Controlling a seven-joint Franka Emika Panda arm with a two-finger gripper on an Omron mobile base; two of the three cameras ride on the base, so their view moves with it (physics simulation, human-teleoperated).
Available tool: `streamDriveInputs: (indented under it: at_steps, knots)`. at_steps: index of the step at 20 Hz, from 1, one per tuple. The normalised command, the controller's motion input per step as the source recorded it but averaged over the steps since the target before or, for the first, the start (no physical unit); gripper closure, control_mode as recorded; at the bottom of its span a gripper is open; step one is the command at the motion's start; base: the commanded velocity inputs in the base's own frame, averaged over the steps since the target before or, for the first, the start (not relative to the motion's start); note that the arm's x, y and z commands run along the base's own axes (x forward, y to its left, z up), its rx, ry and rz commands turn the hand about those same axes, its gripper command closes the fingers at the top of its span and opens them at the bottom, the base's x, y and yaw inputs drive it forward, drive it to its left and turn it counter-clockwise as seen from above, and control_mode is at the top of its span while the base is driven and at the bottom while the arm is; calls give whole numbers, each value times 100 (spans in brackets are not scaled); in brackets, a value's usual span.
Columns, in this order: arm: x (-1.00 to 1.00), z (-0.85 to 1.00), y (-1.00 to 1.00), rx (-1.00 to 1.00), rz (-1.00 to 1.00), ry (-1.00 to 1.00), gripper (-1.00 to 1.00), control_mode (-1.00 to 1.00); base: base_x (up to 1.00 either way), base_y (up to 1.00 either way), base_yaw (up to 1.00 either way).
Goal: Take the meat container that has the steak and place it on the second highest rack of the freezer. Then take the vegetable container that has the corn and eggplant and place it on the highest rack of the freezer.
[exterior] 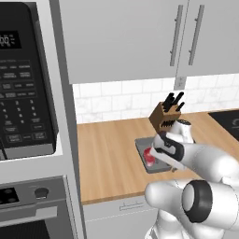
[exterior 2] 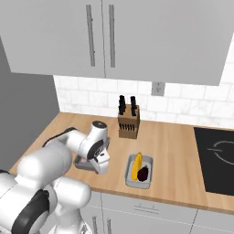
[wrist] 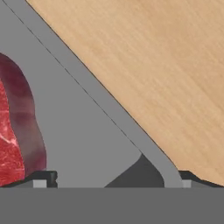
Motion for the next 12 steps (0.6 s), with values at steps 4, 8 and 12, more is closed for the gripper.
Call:
streamDriveInputs:
  at_steps: [4, 8, 12]
  knots:
    - [23, -10, 0, -1, 0, 0, -100, -100, 0, 0, 0]
    - [-2, -45, 0, -4, 0, 0, -100, -100, 0, 0, 0]
    - [-4, -23, 0, 0, 0, -1, 100, -100, 0, 0, 0]
